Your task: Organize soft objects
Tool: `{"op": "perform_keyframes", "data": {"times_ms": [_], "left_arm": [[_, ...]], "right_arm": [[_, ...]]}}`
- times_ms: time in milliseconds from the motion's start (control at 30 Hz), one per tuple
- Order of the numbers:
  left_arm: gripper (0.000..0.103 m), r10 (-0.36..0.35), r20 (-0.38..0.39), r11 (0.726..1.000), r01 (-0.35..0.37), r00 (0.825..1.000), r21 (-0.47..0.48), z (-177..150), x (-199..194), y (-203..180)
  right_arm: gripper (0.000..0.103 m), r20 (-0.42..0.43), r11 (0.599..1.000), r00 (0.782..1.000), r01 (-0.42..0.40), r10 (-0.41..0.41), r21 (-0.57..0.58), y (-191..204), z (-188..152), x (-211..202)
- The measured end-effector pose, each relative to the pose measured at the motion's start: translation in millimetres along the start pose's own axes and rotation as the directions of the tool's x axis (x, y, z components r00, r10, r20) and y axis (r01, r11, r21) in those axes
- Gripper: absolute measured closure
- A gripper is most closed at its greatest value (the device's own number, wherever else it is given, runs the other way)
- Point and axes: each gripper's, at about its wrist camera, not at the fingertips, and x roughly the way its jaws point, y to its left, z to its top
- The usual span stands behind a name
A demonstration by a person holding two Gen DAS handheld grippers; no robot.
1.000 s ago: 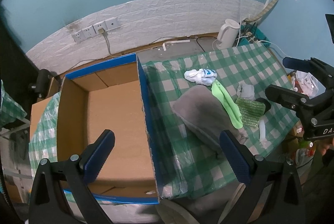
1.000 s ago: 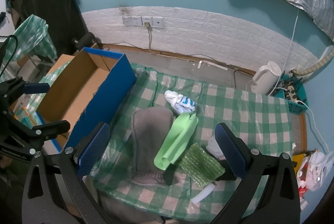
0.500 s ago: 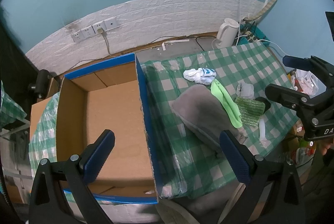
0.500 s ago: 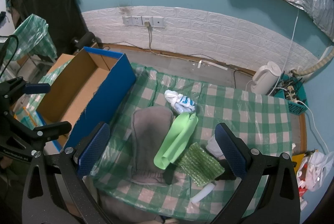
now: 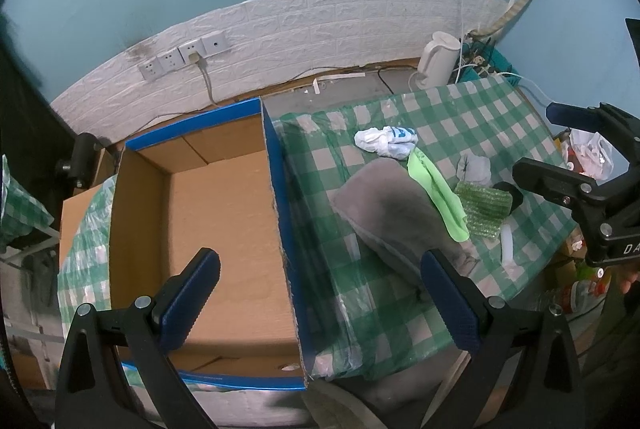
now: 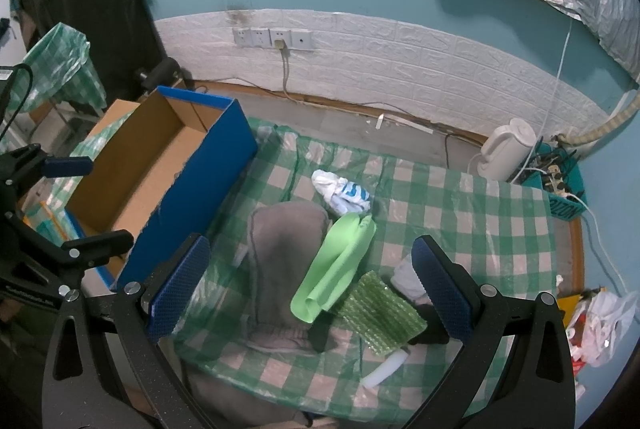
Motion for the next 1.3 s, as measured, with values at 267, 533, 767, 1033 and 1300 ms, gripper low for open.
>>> {"op": "perform_keyframes", "data": {"times_ms": [267,533,767,1033,1300], "left_arm": [[0.001,0.023,-0.01,1.0,-0.023,1.0,0.01,-1.2,7.0,-0.1],[0.001,0.031,-0.022,0.999,-0.031,0.999,0.017,1.0,11.0,-8.5],[0.001,0.033,-0.071,0.999,-0.033,0.997,0.001,3.2,30.0,-14.1],[0.001,0.011,-0.15,0.999,-0.018,0.989,-0.046,5.2,58.5,-28.0],[0.001,0.057,-0.188,0.998,-0.057,0.98,0.006,6.2,83.2,-62.4]], "right_arm": [[0.002,-0.006,1.0,1.0,0.005,-0.005,-0.002,-2.8,-1.5,0.1],[0.002,-0.008,1.0,1.0,0.007,-0.007,-0.001,-2.9,-0.6,-0.1],[0.002,-0.013,1.0,1.0,0.023,-0.022,0.011,-16.4,-4.0,-1.5],[0.002,-0.053,0.997,0.998,0.044,-0.04,0.065,-43.0,-15.9,7.7],[0.002,-0.105,0.991,0.993,0.061,-0.049,0.121,-84.8,-38.9,30.7]]}}
